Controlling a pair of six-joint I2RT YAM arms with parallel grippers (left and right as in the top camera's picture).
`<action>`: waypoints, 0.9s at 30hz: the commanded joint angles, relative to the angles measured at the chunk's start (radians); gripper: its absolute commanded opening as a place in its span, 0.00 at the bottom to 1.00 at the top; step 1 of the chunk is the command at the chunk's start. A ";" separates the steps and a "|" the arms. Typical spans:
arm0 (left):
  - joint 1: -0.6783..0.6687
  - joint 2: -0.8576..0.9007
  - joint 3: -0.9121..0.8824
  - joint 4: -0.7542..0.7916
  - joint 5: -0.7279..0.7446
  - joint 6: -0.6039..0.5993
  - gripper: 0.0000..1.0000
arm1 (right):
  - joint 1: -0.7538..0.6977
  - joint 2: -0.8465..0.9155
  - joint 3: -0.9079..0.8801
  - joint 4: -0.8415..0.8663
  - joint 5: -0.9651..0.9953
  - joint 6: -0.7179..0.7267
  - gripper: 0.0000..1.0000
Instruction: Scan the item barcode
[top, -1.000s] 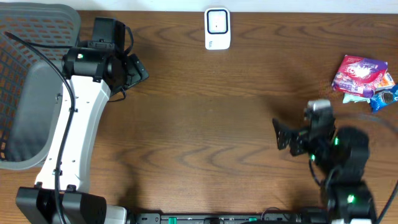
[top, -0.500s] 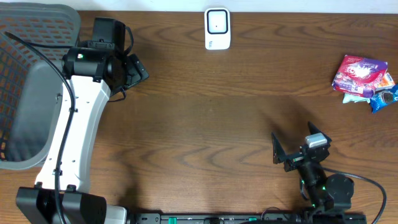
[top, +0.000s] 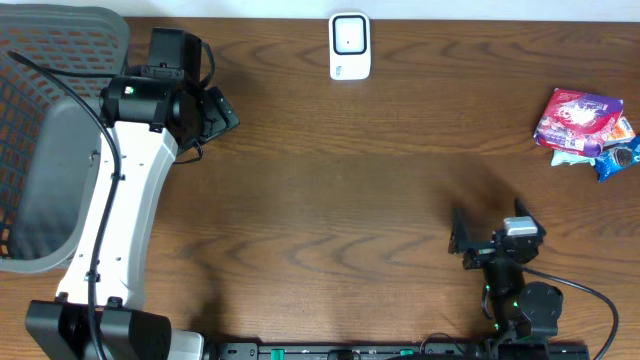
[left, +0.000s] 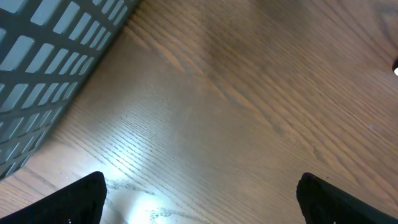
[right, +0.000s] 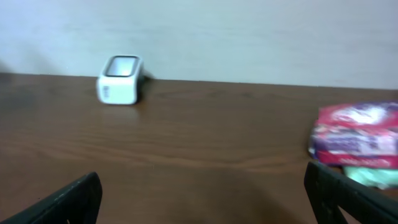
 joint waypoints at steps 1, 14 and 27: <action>0.003 0.000 0.003 -0.006 -0.013 -0.008 0.98 | 0.020 -0.010 -0.006 -0.003 0.091 0.019 0.99; 0.003 0.000 0.003 -0.006 -0.013 -0.009 0.98 | 0.020 -0.010 -0.006 -0.004 0.071 0.013 0.99; 0.003 0.000 0.003 -0.006 -0.012 -0.009 0.98 | 0.020 -0.010 -0.005 -0.004 0.071 0.013 0.99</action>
